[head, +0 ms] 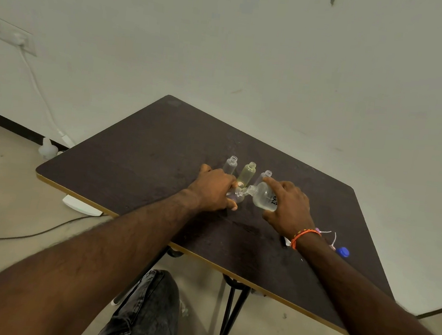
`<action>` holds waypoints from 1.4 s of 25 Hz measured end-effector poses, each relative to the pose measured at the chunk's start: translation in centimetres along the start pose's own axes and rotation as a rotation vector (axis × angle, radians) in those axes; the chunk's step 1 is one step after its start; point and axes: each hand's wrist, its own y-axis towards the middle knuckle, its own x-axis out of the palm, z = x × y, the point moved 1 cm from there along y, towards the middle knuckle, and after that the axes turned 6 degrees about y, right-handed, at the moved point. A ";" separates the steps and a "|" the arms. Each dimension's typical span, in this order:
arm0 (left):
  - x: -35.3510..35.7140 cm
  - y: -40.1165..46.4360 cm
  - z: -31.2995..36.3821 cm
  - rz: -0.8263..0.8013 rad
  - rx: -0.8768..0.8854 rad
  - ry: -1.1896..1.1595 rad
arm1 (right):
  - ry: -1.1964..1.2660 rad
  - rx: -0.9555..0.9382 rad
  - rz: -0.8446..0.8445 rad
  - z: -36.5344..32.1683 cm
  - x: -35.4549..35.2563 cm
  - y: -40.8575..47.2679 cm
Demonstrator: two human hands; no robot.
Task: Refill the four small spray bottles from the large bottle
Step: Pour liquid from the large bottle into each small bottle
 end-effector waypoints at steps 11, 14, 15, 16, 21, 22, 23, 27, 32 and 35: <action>0.1 0.1 0.1 -0.004 0.000 0.015 | 0.001 -0.008 -0.001 -0.1 -0.1 0.0; 0.1 0.1 0.0 0.000 0.001 0.014 | -0.002 -0.009 -0.001 -0.1 0.0 0.0; 0.1 0.1 0.0 0.002 0.001 0.012 | -0.004 -0.008 -0.003 -0.1 0.1 0.0; 0.1 0.1 0.0 0.003 0.001 0.011 | -0.006 -0.007 -0.004 -0.2 0.1 0.0; 0.1 0.0 -0.1 0.006 0.001 0.014 | 0.003 -0.002 -0.009 -0.2 0.0 0.1; 0.1 0.0 -0.1 0.007 0.002 0.018 | 0.002 -0.004 -0.008 -0.2 -0.1 0.0; 0.1 0.1 -0.1 0.006 0.003 0.021 | 0.000 -0.006 -0.005 -0.2 -0.1 -0.1; 0.0 0.1 0.0 -0.005 0.006 0.026 | -0.007 -0.009 -0.005 -0.3 -0.1 0.0; 0.0 0.1 -0.1 -0.004 0.006 0.023 | -0.001 -0.003 -0.010 -0.2 -0.1 -0.1; 0.0 0.0 0.0 -0.002 0.006 0.022 | -0.006 -0.002 -0.015 -0.2 0.0 -0.1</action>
